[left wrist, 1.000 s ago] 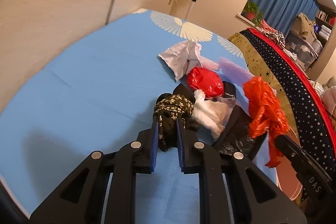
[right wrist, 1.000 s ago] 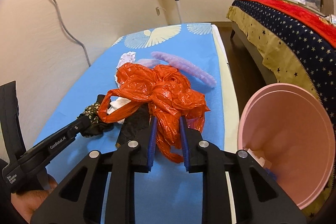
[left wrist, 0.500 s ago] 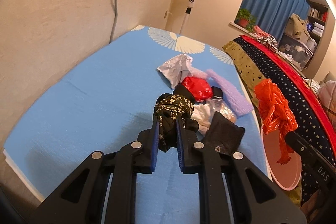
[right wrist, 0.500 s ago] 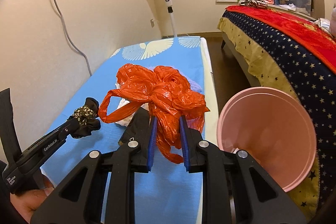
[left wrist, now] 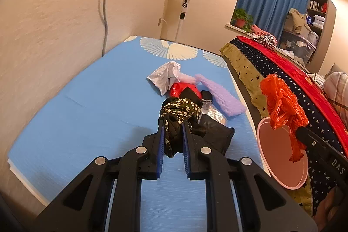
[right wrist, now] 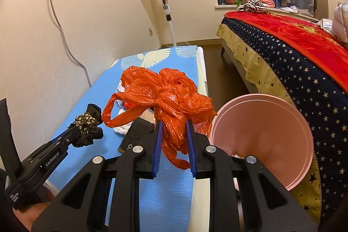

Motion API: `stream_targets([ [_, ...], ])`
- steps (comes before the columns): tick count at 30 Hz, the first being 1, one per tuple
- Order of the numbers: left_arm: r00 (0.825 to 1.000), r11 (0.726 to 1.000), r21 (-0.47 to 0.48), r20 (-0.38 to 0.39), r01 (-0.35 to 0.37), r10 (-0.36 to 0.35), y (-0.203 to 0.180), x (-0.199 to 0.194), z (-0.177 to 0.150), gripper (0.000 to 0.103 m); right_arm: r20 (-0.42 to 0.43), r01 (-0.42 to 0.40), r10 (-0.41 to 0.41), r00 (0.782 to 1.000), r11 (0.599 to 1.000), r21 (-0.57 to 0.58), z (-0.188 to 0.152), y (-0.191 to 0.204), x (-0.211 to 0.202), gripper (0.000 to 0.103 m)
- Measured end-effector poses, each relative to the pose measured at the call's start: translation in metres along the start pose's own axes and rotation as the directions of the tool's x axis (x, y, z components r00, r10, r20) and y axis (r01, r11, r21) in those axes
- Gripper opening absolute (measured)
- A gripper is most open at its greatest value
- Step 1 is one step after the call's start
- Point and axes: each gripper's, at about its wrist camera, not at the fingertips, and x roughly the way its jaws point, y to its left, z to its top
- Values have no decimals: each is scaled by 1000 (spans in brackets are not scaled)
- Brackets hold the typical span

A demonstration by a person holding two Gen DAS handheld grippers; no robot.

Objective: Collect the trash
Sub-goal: 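Drop the red bag into the pink bin with the right gripper while the left drops the black cloth in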

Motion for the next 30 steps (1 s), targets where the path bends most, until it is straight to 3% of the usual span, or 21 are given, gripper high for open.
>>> stream_targets([
  [15, 1000, 999, 28, 9, 26, -26, -14, -1, -1, 15, 23, 43, -43, 999, 999, 34, 5, -12, -9, 22],
  [30, 996, 993, 84, 6, 83, -84, -50, 9, 0, 15, 36, 183, -188, 982, 978, 103, 14, -49, -14, 22],
])
